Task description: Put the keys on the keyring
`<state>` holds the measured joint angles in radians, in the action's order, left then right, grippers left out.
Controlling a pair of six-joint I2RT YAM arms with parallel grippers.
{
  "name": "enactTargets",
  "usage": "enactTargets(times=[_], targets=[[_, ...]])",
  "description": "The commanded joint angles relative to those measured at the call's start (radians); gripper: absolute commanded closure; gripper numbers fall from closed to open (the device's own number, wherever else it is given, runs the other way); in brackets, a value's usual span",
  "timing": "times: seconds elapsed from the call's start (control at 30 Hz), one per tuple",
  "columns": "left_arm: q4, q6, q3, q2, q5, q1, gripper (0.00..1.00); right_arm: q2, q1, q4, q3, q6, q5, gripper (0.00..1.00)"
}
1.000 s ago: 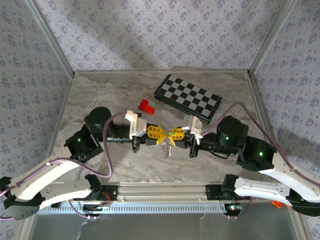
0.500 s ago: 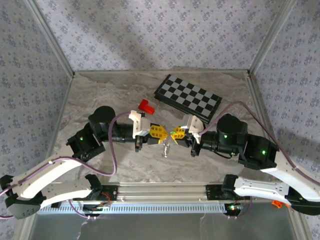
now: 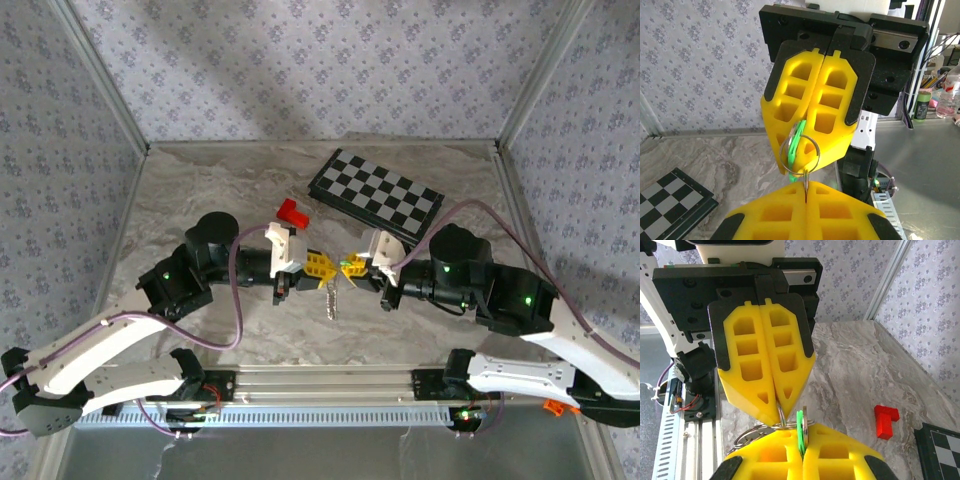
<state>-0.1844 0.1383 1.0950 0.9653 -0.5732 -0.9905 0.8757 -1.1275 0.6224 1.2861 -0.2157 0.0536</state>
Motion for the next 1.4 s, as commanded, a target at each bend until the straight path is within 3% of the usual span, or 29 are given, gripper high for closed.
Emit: enactTargets(times=[0.0,0.13,0.27,0.47,0.53,0.63,0.9,1.37], targets=[[-0.045,0.027,0.019,-0.001,0.015,-0.006,1.0,-0.003,-0.004,-0.026,0.054,-0.017,-0.051,0.97],[-0.039,0.026,-0.018,-0.02,0.062,-0.007,0.97,0.043,-0.005,0.043,0.094,-0.021,-0.102,0.99],[-0.028,0.008,-0.07,-0.049,0.124,-0.005,0.66,0.099,0.003,0.108,0.137,-0.003,-0.086,0.99],[0.045,-0.034,-0.186,-0.153,0.289,-0.002,0.39,0.204,0.113,0.203,0.216,0.045,-0.027,1.0],[0.043,-0.034,-0.212,-0.181,0.332,0.0,0.22,0.238,0.148,0.223,0.234,0.071,-0.005,1.0],[0.036,-0.035,-0.242,-0.202,0.371,0.008,0.09,0.304,0.184,0.27,0.276,0.092,-0.007,1.0],[0.139,-0.101,-0.35,-0.222,0.546,0.012,0.0,0.429,0.33,0.272,0.322,0.2,-0.007,1.0],[0.182,-0.173,-0.362,-0.129,0.592,0.046,0.0,0.647,0.466,0.137,0.33,0.29,0.09,1.0]])
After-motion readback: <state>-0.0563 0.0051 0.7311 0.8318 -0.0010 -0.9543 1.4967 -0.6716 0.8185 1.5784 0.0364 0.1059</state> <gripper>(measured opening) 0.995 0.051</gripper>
